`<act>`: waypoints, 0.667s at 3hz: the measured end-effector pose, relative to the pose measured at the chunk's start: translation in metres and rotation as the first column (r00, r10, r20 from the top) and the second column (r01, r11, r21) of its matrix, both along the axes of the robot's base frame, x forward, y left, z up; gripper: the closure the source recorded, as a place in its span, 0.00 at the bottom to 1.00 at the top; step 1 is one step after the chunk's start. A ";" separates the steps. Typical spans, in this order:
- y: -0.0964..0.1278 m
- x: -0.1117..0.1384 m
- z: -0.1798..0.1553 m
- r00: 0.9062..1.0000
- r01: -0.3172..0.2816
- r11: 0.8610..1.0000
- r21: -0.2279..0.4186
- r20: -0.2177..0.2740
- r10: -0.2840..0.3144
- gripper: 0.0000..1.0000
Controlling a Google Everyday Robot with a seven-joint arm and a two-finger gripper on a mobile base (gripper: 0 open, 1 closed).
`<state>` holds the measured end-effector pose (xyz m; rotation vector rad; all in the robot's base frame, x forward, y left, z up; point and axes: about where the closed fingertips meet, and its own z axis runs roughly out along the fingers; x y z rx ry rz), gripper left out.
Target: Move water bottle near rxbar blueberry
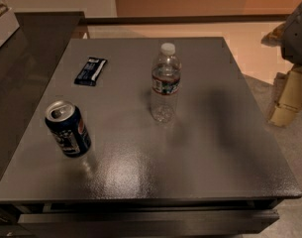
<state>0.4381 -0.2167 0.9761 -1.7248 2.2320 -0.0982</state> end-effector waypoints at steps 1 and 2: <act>0.000 0.000 0.000 1.000 0.000 1.000 0.000 0.000 0.000 0.00; 0.000 0.003 0.001 1.000 0.006 0.999 0.034 -0.009 -0.006 0.00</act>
Offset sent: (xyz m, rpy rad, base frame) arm 0.0058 -0.0026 -0.0030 0.0835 0.0477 -0.0141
